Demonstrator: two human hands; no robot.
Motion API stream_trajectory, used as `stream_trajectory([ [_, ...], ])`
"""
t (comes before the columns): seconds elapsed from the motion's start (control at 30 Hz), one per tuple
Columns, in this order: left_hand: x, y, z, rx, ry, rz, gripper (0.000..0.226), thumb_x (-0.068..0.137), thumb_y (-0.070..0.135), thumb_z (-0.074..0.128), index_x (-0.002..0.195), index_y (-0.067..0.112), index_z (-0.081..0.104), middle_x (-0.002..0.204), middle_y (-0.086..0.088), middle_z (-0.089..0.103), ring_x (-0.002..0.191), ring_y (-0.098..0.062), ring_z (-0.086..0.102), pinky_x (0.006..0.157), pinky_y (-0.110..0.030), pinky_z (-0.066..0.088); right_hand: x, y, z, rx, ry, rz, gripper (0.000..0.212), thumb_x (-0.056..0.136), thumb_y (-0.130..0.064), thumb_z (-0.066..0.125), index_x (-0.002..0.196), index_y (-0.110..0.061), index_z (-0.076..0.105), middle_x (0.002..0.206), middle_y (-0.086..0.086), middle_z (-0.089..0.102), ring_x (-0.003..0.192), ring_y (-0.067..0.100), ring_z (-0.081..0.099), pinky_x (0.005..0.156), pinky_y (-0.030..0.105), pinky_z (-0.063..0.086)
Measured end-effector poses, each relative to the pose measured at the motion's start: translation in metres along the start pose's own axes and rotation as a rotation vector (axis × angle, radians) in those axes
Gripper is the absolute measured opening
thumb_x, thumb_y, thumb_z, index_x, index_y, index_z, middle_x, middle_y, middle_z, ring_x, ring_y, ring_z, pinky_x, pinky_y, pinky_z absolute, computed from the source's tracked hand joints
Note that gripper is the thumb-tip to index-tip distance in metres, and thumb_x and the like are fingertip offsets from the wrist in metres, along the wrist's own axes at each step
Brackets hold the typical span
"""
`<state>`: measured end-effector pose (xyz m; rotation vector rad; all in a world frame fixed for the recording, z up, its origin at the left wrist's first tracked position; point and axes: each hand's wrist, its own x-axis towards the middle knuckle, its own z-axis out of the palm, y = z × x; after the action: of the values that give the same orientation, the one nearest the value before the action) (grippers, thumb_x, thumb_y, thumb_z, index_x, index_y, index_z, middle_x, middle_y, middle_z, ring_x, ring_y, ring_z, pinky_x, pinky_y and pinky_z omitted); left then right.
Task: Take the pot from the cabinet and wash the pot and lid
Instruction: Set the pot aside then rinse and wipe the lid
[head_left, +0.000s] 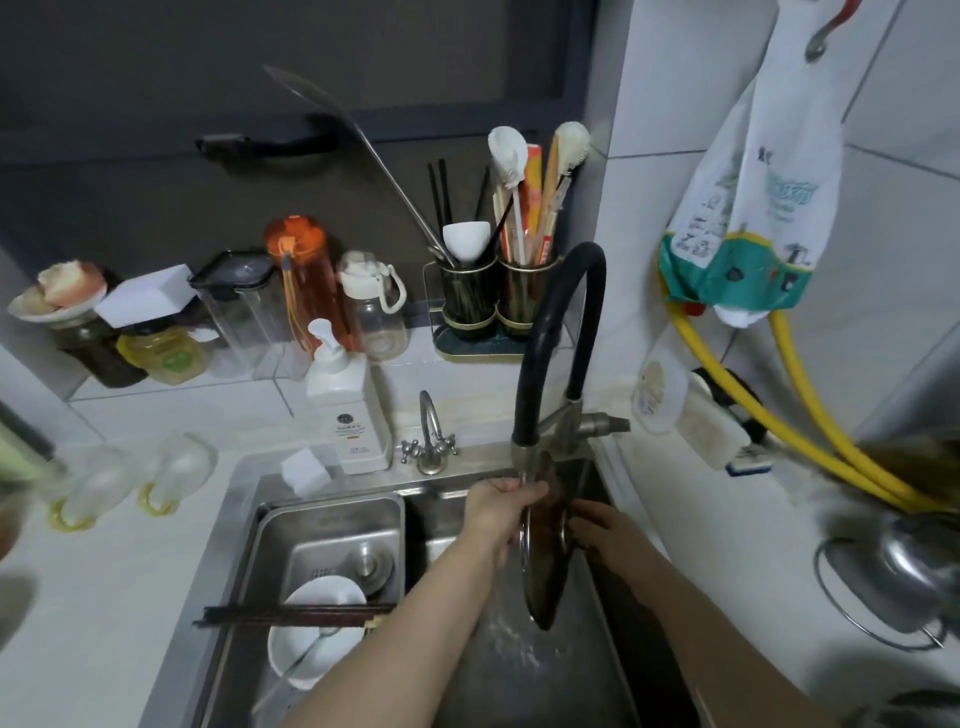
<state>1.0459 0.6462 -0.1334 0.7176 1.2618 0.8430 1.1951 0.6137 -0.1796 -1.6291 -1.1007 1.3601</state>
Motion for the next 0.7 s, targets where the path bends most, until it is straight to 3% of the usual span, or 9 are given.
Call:
stream_trajectory([
  [0.07,0.002,0.004,-0.003,-0.047,0.038,-0.008,0.032,0.080,0.000,0.069,0.052,0.011,0.058,0.040,0.002,0.060,0.032,-0.008,0.053,0.033,-0.014,0.039,0.008,-0.003,0.001,0.007,0.026,-0.016,0.022,0.092,-0.007,0.053,0.113,-0.014,0.057,0.098,0.004,0.063,0.083,0.008,0.059,0.063,0.011,0.047],
  [0.13,0.005,0.006,-0.004,-0.098,0.094,-0.018,0.026,0.080,-0.001,0.068,0.057,0.008,0.061,0.043,-0.002,0.062,0.034,-0.012,0.054,0.033,-0.016,0.039,0.016,-0.004,-0.002,0.034,0.052,-0.029,0.022,0.091,-0.007,0.056,0.112,-0.012,0.058,0.095,0.003,0.064,0.083,0.012,0.062,0.070,0.015,0.051],
  [0.23,0.008,0.006,-0.017,-0.198,0.152,-0.072,0.016,0.084,-0.001,0.063,0.068,0.001,0.063,0.047,-0.007,0.064,0.034,-0.015,0.057,0.031,-0.018,0.042,0.026,-0.004,-0.007,0.043,0.145,-0.026,0.026,0.089,-0.013,0.060,0.114,-0.014,0.059,0.108,0.007,0.064,0.102,0.025,0.061,0.097,0.044,0.048],
  [0.3,0.009,0.004,-0.026,-0.293,0.156,-0.129,0.007,0.086,-0.002,0.061,0.080,-0.004,0.063,0.052,-0.011,0.068,0.040,-0.017,0.064,0.035,-0.024,0.051,0.037,0.000,-0.013,0.014,0.194,-0.052,0.022,0.090,-0.014,0.057,0.112,-0.017,0.057,0.116,0.011,0.061,0.107,0.028,0.059,0.099,0.050,0.045],
  [0.37,0.009,0.001,-0.034,-0.361,0.153,-0.161,0.008,0.088,-0.002,0.057,0.083,-0.005,0.062,0.054,-0.013,0.069,0.043,-0.018,0.067,0.038,-0.028,0.055,0.048,-0.005,-0.021,-0.064,0.222,-0.076,0.024,0.091,-0.013,0.054,0.115,-0.012,0.055,0.119,0.014,0.059,0.110,0.032,0.057,0.099,0.049,0.044],
  [0.47,0.008,-0.007,-0.042,-0.448,0.138,-0.177,0.017,0.093,-0.001,0.049,0.083,-0.003,0.061,0.053,-0.012,0.070,0.044,-0.017,0.068,0.042,-0.029,0.057,0.066,-0.016,-0.028,-0.081,0.250,-0.056,0.045,0.093,-0.009,0.049,0.136,-0.006,0.037,0.124,0.008,0.050,0.121,0.031,0.048,0.100,0.040,0.039],
  [0.6,0.005,-0.020,-0.050,-0.582,0.148,-0.164,0.020,0.095,0.002,0.046,0.080,-0.001,0.059,0.053,-0.010,0.070,0.045,-0.016,0.068,0.048,-0.028,0.057,0.088,-0.020,-0.033,-0.053,0.398,-0.082,0.042,0.094,-0.004,0.050,0.132,0.006,0.037,0.129,0.025,0.047,0.120,0.037,0.047,0.087,0.018,0.040],
  [0.63,0.005,-0.022,-0.051,-0.607,0.157,-0.160,0.019,0.096,0.003,0.046,0.080,0.000,0.058,0.053,-0.010,0.070,0.046,-0.015,0.068,0.048,-0.027,0.057,0.093,-0.019,-0.034,-0.069,0.417,-0.071,0.047,0.092,-0.006,0.054,0.133,0.007,0.036,0.132,0.026,0.045,0.123,0.039,0.043,0.094,0.022,0.039],
  [0.7,0.004,-0.027,-0.055,-0.616,0.177,-0.152,0.016,0.095,0.005,0.048,0.084,0.001,0.058,0.055,-0.009,0.071,0.047,-0.014,0.069,0.046,-0.024,0.057,0.104,-0.012,-0.039,-0.144,0.373,-0.047,0.065,0.088,-0.011,0.061,0.139,0.007,0.026,0.144,0.026,0.033,0.134,0.039,0.032,0.112,0.043,0.029],
])
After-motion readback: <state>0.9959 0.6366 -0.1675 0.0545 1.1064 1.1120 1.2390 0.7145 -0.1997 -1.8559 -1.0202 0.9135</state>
